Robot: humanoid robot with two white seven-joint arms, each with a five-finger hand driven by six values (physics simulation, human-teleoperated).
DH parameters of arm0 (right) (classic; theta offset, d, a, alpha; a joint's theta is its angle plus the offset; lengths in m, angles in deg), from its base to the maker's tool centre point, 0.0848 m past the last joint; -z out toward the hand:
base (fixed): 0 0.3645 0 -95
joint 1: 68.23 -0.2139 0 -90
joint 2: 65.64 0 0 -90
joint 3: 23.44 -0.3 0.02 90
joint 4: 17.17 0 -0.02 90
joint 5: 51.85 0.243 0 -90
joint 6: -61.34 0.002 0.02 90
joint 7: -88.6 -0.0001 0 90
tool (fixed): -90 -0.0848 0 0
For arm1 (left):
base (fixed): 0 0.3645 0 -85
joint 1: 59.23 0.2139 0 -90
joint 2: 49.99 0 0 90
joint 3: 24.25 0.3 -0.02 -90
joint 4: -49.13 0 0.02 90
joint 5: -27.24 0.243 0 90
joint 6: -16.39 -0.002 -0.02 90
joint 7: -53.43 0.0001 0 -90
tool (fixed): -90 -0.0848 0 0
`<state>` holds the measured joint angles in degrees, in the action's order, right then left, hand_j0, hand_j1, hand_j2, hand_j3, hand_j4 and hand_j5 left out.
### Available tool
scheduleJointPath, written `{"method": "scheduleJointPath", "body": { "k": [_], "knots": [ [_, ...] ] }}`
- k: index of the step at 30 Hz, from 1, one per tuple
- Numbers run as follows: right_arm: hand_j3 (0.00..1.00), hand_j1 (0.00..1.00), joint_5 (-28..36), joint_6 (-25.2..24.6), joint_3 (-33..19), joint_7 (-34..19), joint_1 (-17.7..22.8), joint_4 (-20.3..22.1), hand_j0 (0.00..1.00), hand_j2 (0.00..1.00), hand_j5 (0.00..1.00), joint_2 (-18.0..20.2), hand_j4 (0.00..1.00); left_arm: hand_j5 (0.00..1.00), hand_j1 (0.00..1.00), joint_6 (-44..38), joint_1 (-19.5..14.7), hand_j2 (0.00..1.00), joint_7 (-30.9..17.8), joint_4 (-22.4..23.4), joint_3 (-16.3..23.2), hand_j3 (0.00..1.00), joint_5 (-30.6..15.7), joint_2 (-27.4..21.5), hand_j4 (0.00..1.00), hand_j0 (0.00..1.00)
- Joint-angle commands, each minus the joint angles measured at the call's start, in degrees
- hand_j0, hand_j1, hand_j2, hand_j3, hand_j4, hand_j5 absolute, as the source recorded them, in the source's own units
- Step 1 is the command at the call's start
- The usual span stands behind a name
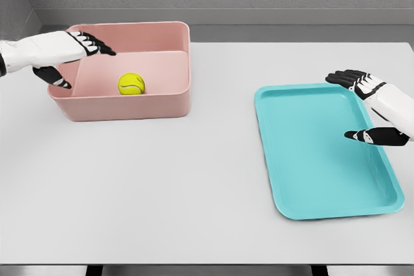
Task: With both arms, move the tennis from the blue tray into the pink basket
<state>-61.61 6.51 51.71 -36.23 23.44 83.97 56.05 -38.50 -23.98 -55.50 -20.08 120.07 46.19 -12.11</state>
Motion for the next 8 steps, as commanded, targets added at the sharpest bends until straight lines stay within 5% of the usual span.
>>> {"method": "scheduleJointPath", "body": {
  "k": [1,8],
  "knots": [
    [1.0,1.0,0.45,-0.17,-0.01,0.03,0.0,0.02,1.0,1.0,1.0,0.04,1.0,1.0,1.0,-0.11,0.0,1.0,0.04,-2.16,-0.09,1.0,-0.5,-1.58,1.0,1.0],
    [1.0,1.0,0.45,-0.17,-0.01,0.03,0.0,0.02,1.0,1.0,1.0,0.04,1.0,1.0,1.0,-0.11,0.26,1.0,0.04,-1.8,-0.36,1.0,-3.66,-5.54,1.0,1.0]
  ]
}}
